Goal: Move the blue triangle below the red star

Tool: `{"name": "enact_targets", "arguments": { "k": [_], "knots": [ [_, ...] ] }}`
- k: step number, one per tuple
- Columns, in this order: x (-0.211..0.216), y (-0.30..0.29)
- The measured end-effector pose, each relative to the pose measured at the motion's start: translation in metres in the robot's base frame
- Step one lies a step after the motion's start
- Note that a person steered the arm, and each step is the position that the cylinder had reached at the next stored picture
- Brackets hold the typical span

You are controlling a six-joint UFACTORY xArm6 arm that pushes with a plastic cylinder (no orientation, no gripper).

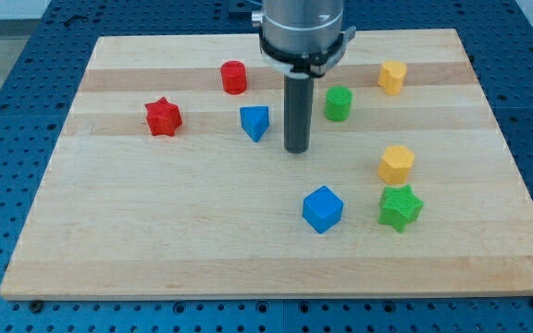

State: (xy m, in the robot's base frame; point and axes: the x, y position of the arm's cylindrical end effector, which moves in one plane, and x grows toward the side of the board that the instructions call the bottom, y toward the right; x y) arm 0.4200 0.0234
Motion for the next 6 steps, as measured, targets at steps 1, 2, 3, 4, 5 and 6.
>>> {"name": "enact_targets", "arguments": {
  "k": [1, 2, 3, 4, 5, 6],
  "knots": [
    [-0.035, -0.01],
    [-0.04, -0.046],
    [-0.026, -0.05],
    [-0.046, -0.052],
    [-0.059, -0.056],
    [-0.046, -0.06]
  ]
}}
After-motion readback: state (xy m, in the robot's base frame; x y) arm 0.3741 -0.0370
